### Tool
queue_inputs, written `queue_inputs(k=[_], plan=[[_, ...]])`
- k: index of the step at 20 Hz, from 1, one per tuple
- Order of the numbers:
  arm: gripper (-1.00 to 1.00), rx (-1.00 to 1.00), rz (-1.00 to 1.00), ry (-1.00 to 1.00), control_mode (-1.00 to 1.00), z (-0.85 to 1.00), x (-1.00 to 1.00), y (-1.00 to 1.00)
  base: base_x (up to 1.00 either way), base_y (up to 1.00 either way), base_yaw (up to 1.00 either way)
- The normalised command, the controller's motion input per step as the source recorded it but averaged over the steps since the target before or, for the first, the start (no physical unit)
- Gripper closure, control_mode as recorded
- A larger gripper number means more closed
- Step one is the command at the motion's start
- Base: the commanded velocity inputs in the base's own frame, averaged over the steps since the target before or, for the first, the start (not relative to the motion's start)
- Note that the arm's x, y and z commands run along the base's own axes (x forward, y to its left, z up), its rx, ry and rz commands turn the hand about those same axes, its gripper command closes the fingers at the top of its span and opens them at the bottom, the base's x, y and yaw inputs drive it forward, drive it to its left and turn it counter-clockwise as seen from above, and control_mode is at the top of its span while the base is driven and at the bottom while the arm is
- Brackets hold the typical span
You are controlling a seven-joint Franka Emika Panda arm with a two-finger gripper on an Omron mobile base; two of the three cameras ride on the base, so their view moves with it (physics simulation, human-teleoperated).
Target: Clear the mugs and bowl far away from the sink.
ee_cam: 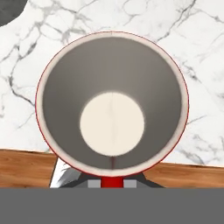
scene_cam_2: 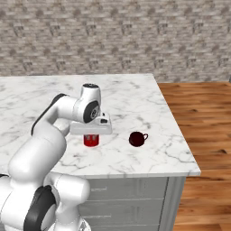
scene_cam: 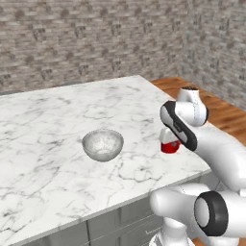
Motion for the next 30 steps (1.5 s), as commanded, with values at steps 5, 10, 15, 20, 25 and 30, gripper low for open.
queue_inputs(k=[5, 10, 15, 20, 25, 30], plan=[[1.00, 0.00, 0.05, -0.01, -1.00, -0.33, 0.49, 0.00, 0.00, 0.00, 0.00], [1.00, 0.00, 0.03, -0.02, -1.00, -0.29, 0.40, 0.00, 0.00, 0.00, 0.00], [1.00, 0.00, 0.02, -0.01, -1.00, -0.27, 0.39, 0.00, 0.00, 0.00, 0.00], [1.00, 0.00, 0.00, 0.00, -1.00, -0.37, 0.41, 0.00, 0.00, 0.00, 0.00], [1.00, 0.00, 0.00, -0.01, -1.00, -0.30, 0.32, -0.02, 0.00, 0.00, 0.00], [1.00, 0.02, 0.00, 0.00, -1.00, -0.29, 0.23, -0.03, 0.00, 0.00, 0.00]])
